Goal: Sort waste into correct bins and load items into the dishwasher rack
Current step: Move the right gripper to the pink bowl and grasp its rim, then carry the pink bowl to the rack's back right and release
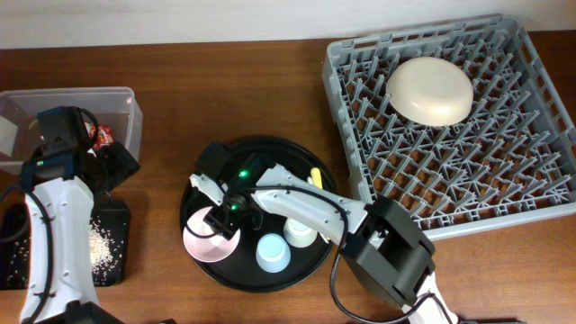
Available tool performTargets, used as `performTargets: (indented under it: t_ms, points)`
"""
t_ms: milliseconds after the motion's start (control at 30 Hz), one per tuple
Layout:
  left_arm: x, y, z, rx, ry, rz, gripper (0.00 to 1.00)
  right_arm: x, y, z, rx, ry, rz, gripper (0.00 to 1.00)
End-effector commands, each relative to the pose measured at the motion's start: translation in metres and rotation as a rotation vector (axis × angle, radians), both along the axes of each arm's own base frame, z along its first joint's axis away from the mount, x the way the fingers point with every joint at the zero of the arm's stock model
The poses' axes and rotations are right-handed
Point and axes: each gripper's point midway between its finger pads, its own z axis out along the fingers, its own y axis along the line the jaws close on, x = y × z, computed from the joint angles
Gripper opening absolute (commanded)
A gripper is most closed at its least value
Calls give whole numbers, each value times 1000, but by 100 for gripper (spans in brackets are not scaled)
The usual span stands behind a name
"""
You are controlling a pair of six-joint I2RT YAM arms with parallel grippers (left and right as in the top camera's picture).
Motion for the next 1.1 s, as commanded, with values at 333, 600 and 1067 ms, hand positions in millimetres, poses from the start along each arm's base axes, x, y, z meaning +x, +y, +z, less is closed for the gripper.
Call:
performTargets:
  t_ms: [333, 600, 1067]
  points:
    - [2, 1, 3, -4, -14, 11, 99, 6, -4, -10, -35, -26, -16, 55]
    - [2, 1, 3, -4, -14, 11, 99, 4, -6, -24, -31, -29, -16, 50]
    - [2, 1, 3, -4, -14, 11, 99, 21, -13, -28, -10, -44, -53, 30]
